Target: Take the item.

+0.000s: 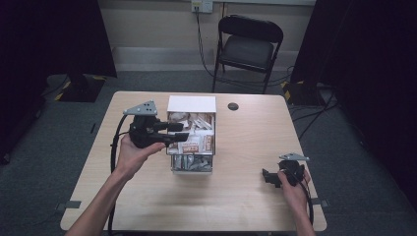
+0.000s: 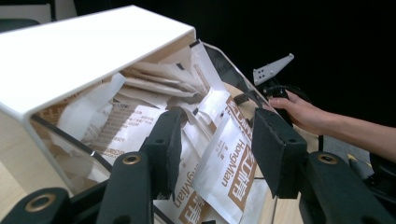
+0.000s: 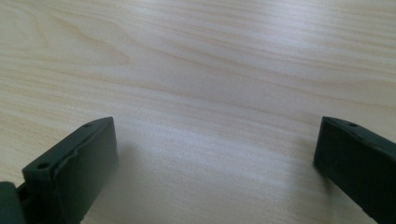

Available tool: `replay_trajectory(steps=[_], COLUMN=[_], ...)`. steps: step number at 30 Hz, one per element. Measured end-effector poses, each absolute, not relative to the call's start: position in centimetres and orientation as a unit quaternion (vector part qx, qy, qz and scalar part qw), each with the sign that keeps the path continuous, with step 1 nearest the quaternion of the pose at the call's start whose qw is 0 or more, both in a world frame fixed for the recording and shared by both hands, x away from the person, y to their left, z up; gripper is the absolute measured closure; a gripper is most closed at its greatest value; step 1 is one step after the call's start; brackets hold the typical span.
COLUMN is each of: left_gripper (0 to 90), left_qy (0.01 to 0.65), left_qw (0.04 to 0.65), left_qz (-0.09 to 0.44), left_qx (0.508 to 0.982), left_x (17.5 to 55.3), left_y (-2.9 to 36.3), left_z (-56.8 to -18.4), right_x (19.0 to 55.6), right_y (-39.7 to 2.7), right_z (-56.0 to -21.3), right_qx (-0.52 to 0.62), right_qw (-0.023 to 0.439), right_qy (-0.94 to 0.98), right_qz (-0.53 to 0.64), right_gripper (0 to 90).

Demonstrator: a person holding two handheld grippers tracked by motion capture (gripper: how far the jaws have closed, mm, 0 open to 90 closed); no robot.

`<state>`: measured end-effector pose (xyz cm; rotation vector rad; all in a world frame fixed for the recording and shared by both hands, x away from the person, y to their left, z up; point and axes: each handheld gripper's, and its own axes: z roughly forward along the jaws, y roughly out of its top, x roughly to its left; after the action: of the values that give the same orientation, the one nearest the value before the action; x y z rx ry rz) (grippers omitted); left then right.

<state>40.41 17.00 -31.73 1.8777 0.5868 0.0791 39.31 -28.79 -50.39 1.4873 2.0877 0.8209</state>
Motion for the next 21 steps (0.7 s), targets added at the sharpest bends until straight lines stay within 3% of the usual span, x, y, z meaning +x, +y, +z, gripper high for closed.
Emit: replay_trajectory(steps=[21], left_gripper=[63.8], left_qy=[0.23], left_qw=[0.515], left_qz=[0.022], left_qx=[0.825], left_x=[40.5], left_y=[15.6], left_z=[-32.2], right_x=[39.3], right_y=[-28.8], right_z=[-50.4], right_qx=[0.538], right_qw=[0.223], right_qy=[0.756], right_qz=[0.297], right_gripper=[0.0])
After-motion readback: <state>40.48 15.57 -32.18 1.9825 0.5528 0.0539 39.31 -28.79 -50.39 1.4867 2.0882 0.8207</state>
